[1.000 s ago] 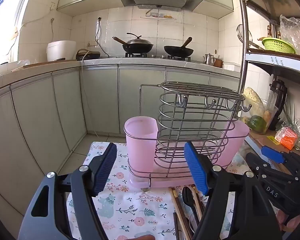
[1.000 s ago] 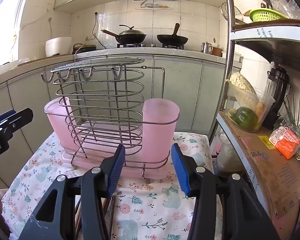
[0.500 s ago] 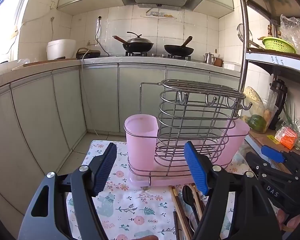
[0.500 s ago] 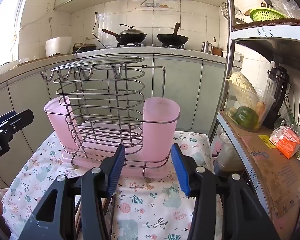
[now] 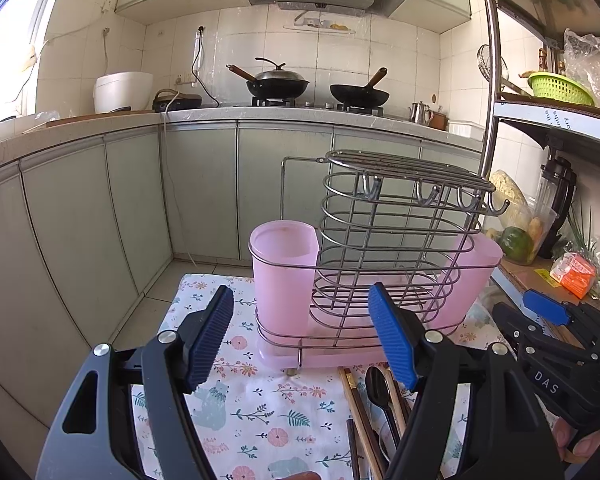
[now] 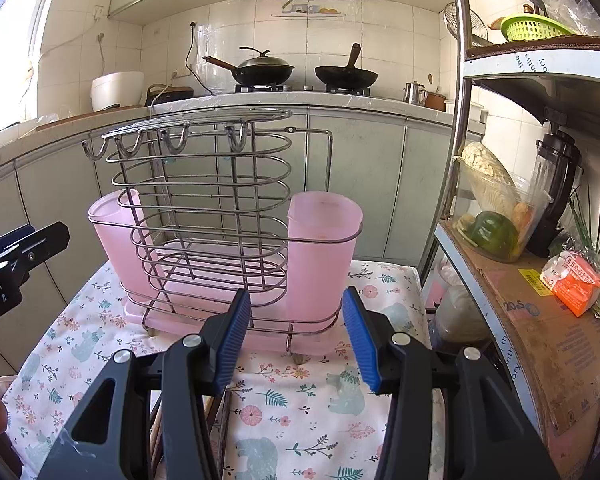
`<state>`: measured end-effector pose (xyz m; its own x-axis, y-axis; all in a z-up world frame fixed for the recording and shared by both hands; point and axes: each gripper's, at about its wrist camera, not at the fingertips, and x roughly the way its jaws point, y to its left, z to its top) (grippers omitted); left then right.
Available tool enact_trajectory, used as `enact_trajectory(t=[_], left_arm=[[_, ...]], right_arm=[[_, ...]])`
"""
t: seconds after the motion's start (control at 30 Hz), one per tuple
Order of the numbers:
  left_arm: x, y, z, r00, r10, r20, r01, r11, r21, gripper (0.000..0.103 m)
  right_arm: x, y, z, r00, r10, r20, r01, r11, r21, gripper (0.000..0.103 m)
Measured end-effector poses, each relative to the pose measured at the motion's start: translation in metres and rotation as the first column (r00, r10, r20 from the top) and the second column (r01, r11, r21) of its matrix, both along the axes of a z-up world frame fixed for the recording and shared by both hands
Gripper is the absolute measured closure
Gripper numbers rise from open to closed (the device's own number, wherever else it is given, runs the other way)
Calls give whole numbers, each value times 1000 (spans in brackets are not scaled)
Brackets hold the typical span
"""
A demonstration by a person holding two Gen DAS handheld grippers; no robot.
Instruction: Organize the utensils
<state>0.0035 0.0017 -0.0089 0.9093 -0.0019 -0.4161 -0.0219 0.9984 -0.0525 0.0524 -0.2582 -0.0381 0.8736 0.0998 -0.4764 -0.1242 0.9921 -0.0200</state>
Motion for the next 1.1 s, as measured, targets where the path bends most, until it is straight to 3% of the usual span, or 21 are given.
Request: enact_trajectory(t=[1.1], left_arm=[[2, 2, -5, 1000, 0, -9, 0, 1000, -3, 33]], right_arm=[[3, 4, -6, 1000, 1, -12, -1, 1000, -3, 56]])
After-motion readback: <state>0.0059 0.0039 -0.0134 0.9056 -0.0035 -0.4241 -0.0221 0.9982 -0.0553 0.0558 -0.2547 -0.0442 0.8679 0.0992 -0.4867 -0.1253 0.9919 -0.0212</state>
